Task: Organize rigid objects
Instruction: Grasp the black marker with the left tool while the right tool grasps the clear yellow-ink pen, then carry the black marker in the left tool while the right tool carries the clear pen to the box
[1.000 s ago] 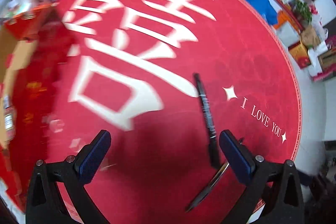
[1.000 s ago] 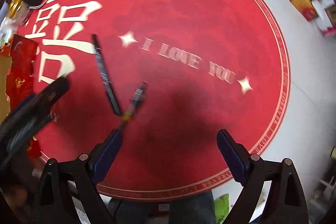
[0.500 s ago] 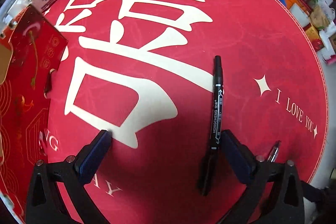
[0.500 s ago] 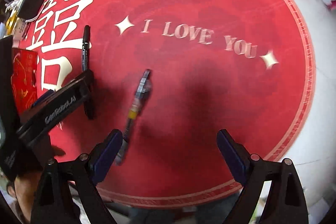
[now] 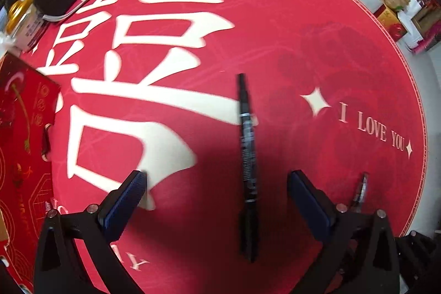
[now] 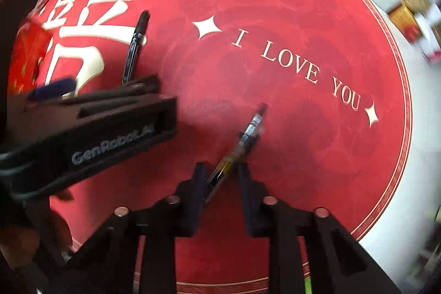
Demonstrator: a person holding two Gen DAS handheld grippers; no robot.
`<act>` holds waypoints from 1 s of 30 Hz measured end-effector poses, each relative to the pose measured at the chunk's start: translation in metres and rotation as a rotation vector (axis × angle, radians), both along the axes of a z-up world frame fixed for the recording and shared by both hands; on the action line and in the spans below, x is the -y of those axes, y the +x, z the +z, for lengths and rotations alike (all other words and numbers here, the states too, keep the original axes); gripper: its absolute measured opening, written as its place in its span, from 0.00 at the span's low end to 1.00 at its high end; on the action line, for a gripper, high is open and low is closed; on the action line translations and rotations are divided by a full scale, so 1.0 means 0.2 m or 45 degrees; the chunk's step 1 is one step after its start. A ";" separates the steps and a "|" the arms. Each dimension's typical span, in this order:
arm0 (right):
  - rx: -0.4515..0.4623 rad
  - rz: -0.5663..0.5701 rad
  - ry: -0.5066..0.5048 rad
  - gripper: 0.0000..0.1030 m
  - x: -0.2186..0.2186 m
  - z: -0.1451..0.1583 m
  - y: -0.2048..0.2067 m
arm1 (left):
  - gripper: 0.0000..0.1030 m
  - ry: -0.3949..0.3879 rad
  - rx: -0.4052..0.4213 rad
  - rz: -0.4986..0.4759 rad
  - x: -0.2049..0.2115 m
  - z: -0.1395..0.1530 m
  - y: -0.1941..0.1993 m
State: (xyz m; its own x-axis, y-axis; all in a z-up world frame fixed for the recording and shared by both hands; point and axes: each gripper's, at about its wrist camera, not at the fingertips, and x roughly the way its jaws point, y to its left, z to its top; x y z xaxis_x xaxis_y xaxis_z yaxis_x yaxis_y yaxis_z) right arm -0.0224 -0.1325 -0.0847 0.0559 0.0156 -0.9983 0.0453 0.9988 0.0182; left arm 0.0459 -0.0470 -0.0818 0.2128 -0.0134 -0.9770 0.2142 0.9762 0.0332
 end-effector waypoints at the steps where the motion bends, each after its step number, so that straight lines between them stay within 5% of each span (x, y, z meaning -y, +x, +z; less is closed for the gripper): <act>1: 0.001 0.010 -0.022 0.15 0.05 0.00 0.00 | 1.00 -0.001 0.007 -0.009 0.03 0.00 0.00; 9: -0.035 0.058 0.000 0.11 0.26 0.01 0.02 | 1.00 -0.028 0.135 0.051 0.22 0.02 -0.03; 15: -0.086 0.134 0.022 0.10 0.19 0.02 0.07 | 0.95 -0.027 0.078 0.047 0.18 0.04 0.01; 18: -0.071 0.102 0.088 0.10 0.26 0.05 0.13 | 0.61 -0.038 0.083 -0.020 0.22 0.05 0.00; 20: -0.053 0.073 0.129 0.10 0.31 0.09 0.14 | 0.21 -0.052 0.061 -0.036 0.22 0.08 0.02; 21: -0.052 0.061 0.135 0.10 0.35 0.11 0.15 | 0.10 -0.090 0.023 -0.031 0.20 0.09 0.03; 24: -0.056 0.013 0.181 0.10 0.54 0.16 0.14 | 0.09 -0.147 -0.049 -0.005 0.18 0.10 0.03; 30: -0.049 -0.041 0.223 0.10 0.66 0.29 0.12 | 0.09 -0.178 -0.021 0.019 0.13 0.20 -0.06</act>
State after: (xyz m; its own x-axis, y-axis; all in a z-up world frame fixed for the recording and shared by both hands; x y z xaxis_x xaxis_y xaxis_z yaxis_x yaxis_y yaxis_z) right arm 0.0006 -0.2646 -0.0271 0.0213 0.1884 -0.9819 0.0811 0.9785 0.1895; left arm 0.0343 -0.0728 -0.0428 0.1980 -0.1468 -0.9692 0.1994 0.9741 -0.1068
